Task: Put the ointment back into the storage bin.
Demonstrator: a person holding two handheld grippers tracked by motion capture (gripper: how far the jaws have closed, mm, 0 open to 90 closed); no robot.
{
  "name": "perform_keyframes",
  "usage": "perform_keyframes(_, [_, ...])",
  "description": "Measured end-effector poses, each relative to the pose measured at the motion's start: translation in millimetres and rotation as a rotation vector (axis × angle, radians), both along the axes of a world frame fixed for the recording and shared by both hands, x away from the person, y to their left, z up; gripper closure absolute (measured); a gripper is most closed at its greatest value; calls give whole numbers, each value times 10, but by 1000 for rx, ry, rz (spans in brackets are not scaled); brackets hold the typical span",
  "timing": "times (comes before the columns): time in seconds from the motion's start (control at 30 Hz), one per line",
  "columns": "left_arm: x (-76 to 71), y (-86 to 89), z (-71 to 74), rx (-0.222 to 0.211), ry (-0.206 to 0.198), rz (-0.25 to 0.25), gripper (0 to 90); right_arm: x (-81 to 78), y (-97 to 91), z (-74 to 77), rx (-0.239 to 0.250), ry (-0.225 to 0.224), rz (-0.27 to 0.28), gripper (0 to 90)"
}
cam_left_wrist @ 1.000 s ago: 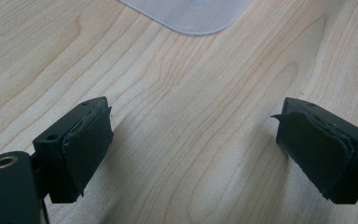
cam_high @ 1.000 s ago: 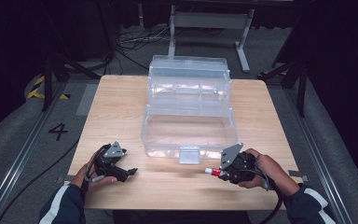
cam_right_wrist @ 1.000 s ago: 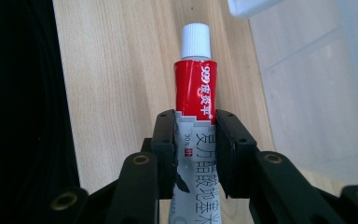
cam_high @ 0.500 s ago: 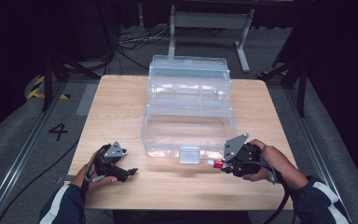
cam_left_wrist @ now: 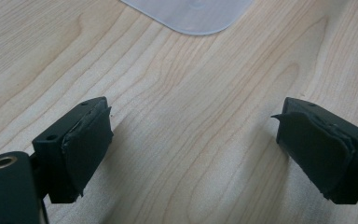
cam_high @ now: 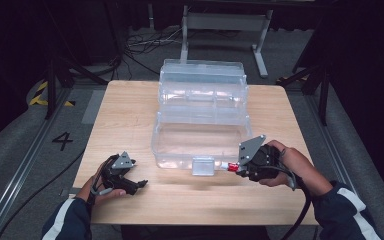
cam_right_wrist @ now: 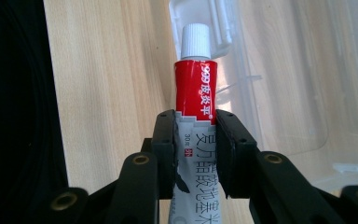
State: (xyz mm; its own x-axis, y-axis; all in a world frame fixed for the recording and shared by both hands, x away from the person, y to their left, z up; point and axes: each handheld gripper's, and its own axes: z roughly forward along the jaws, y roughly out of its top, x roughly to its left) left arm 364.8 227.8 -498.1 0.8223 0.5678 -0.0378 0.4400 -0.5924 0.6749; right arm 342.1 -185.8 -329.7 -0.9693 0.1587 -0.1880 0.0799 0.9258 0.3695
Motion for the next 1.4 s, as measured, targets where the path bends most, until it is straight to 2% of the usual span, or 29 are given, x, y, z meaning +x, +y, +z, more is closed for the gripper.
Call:
perform_keyframes(0.33, [0,0,0,0,0,0,106,127,18,221,-4,-47,-21,713])
perform_keyframes(0.57, [0,0,0,-1,0,0,106,267,133,263,-18,-52,-14,712])
perform_keyframes(0.83, [0,0,0,0,0,0,106,451,299,247,-58,-50,-19,713])
perform_keyframes(0.97, [0,0,0,0,0,0,106,548,392,237,-68,-47,-3,712])
perform_keyframes(1.27, [0,0,0,0,0,0,106,789,517,135,-69,-8,-8,712])
perform_keyframes(1.4, [0,0,0,0,0,0,106,883,556,67,-84,6,-8,712])
